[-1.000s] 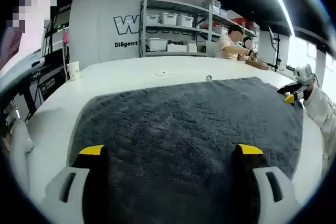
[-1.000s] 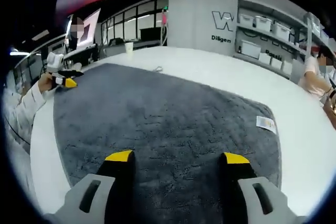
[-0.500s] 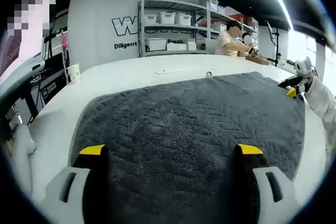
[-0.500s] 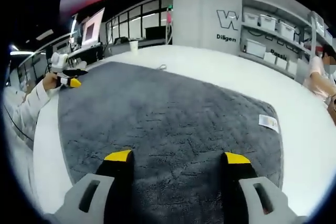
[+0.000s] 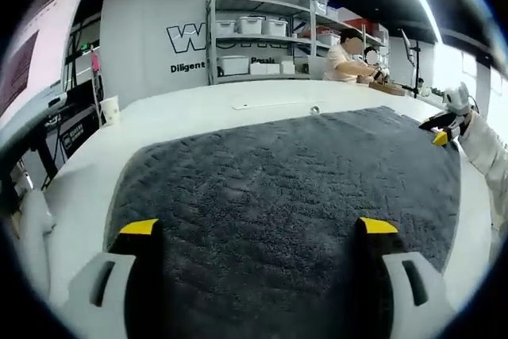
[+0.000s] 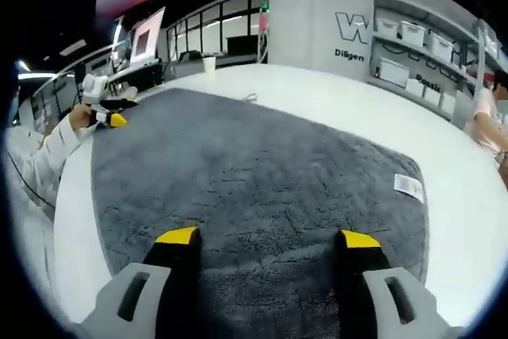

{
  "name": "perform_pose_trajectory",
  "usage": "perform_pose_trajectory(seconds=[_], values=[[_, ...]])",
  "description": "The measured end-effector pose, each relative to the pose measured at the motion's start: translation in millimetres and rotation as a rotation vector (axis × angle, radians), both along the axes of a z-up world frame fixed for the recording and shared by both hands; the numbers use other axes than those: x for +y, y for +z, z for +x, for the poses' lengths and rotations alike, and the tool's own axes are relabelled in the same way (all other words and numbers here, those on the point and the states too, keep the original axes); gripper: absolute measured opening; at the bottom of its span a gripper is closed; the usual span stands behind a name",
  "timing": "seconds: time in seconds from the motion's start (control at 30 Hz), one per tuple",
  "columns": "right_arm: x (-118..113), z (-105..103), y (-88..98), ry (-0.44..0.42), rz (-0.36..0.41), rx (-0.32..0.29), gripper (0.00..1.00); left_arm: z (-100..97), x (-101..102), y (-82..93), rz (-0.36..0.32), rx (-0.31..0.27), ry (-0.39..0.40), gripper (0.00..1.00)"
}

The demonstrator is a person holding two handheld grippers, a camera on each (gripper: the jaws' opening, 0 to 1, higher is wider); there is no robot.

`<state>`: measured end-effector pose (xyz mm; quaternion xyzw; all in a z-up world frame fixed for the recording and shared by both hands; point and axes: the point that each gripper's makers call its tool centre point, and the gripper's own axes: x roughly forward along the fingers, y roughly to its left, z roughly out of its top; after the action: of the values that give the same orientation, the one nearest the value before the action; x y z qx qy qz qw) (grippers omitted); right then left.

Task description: Open the folded towel by lifting each exposed corner and separating the folded layers until the towel lies flat within the target outline without major curled edges

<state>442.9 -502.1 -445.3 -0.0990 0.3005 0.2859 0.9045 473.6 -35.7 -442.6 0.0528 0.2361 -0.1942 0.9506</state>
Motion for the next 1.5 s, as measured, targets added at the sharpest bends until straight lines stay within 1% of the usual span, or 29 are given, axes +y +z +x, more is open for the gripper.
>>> perform_pose_trajectory(seconds=[0.13,0.2,0.23,0.27,0.3,0.4,0.43,0.5,0.53,0.57,0.67,0.73,0.83,0.93,1.0,1.03,1.13,1.23,1.3,1.5], values=[[-0.3,-1.3,0.9,-0.003,-0.003,0.002,0.68,-1.6,-1.7,1.5,-0.007,0.007,-0.002,0.99],[-2.2,-1.9,2.3,-0.014,-0.012,-0.002,0.69,-5.3,-5.2,7.2,-0.032,0.013,-0.013,0.99],[-4.2,-2.4,4.0,-0.024,-0.026,-0.010,0.72,-7.9,-8.1,12.8,-0.064,0.013,-0.017,0.99],[-4.7,-2.8,4.7,-0.027,-0.031,-0.013,0.74,-8.6,-8.9,15.2,-0.074,0.010,-0.019,0.99],[-7.8,-4.8,8.1,-0.045,-0.043,-0.015,0.75,-12.9,-10.3,25.3,-0.098,-0.006,-0.021,0.99],[-8.8,-13.6,17.1,-0.059,-0.032,-0.002,0.78,-18.7,-9.1,33.9,-0.102,-0.012,-0.018,0.99],[-8.4,-16.9,20.6,-0.060,-0.025,-0.001,0.79,-27.2,-7.6,44.3,-0.110,-0.012,-0.013,0.99],[-8.1,-23.3,27.2,-0.068,-0.015,0.002,0.83,-35.5,-6.3,52.3,-0.119,-0.010,-0.008,0.99],[-8.2,-29.7,32.3,-0.073,-0.018,0.000,0.86,-42.8,-5.9,58.7,-0.126,-0.012,-0.008,0.99],[-8.7,-33.9,36.2,-0.076,-0.025,-0.006,0.89,-50.9,-6.9,66.9,-0.132,-0.032,-0.016,0.99],[-12.3,-50.1,51.5,-0.086,-0.059,-0.035,0.95,-67.8,-7.2,81.3,-0.142,-0.058,-0.020,0.99],[-13.9,-65.7,66.0,-0.096,-0.057,-0.055,0.99,-87.6,-8.9,93.1,-0.144,-0.076,-0.031,0.99],[-12.9,-85.4,80.9,-0.101,-0.028,-0.069,0.99,-106.7,-9.6,101.4,-0.140,-0.083,-0.033,0.99],[-9.7,-105.6,93.4,-0.107,0.007,-0.086,0.99,-131.2,-10.0,115.0,-0.135,-0.115,-0.036,0.99],[-8.5,-115.0,97.4,-0.111,0.015,-0.089,0.99,-140.6,-10.0,122.0,-0.140,-0.136,-0.036,0.99],[-7.0,-122.4,100.4,-0.112,0.020,-0.095,0.99,-150.7,-9.3,128.4,-0.146,-0.154,-0.030,0.99],[-2.0,-141.5,107.2,-0.122,0.031,-0.113,0.99,-167.5,-4.7,133.5,-0.148,-0.161,-0.008,0.99],[2.3,-154.8,109.0,-0.126,0.028,-0.122,0.99,-183.5,-1.7,132.1,-0.133,-0.160,-0.008,0.99],[5.8,-163.2,108.5,-0.122,0.022,-0.128,0.99,-194.0,0.7,130.7,-0.130,-0.162,-0.003,0.99],[19.2,-180.5,101.8,-0.091,0.008,-0.122,0.99,-213.9,0.2,123.7,-0.133,-0.151,-0.001,0.99]])
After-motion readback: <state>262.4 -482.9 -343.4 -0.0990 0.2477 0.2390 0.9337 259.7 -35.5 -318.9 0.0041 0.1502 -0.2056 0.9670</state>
